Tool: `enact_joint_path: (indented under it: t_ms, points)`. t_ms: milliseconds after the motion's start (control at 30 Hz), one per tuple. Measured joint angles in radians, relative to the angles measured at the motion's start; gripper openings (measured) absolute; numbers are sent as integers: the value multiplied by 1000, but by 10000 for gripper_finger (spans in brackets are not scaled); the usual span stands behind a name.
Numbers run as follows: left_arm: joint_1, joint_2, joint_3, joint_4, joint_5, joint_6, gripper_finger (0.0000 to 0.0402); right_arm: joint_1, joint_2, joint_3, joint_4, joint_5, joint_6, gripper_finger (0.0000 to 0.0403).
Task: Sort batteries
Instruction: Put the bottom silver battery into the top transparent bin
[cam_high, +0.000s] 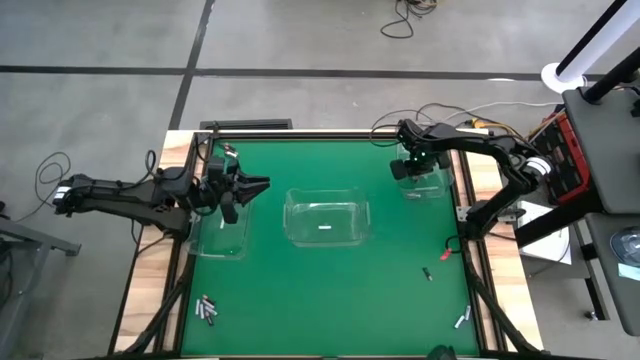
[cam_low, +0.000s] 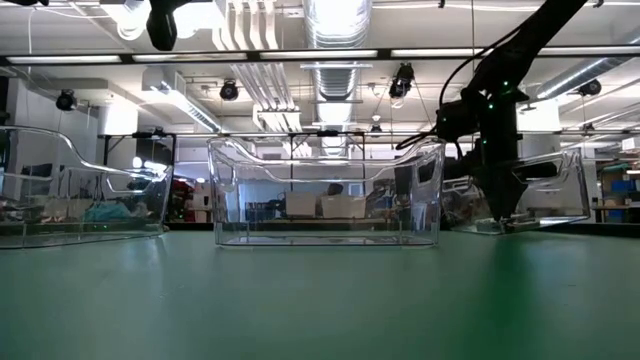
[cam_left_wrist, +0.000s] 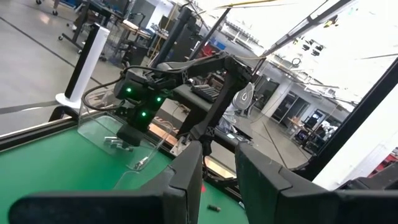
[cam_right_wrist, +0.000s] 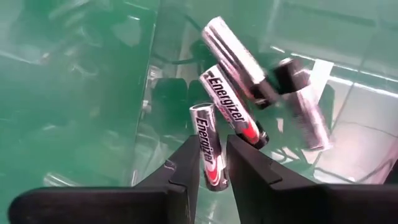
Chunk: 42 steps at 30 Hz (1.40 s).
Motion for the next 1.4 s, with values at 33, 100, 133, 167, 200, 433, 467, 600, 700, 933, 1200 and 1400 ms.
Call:
enact_joint_path:
  t_ms: [33, 100, 133, 167, 200, 433, 467, 600, 700, 933, 1200, 1400]
  points:
    - [0, 0, 0, 0, 0, 0, 77, 0, 0, 0, 0, 2, 0, 66]
    - [0, 0, 0, 0, 0, 0, 77, 0, -5, -1, 0, 3, 0, 66]
    - [0, 0, 0, 0, 0, 0, 77, 0, -9, -1, -3, 3, -1, 67]
    - [0, 0, 0, 0, 0, 0, 77, 0, -16, 1, -9, 8, -3, 71]
    - [0, 0, 0, 0, 0, 0, 77, 1, -24, 4, -16, 14, -9, 77]
    - [0, 1, 0, 1, 0, 3, 77, 2, -143, 47, -52, 30, -46, 140]
    - [0, 2, 0, 1, -2, 9, 77, 3, -160, 55, -56, 27, -46, 149]
    - [1, 6, 0, 1, -8, 24, 77, 38, -250, 101, -54, 24, -50, 183]
    - [0, 10, 0, 2, -8, 26, 77, 125, -324, 132, -53, 17, -53, 199]
    - [1, 47, 0, 0, -12, 53, 77, 514, -466, 157, -29, 19, 29, 210]
    - [23, 111, 0, 87, -82, 96, 77, 1079, -389, 143, -23, 130, 326, 208]
    - [52, 156, 0, 211, -82, 175, 77, 1382, -226, 143, -24, 113, 634, 208]
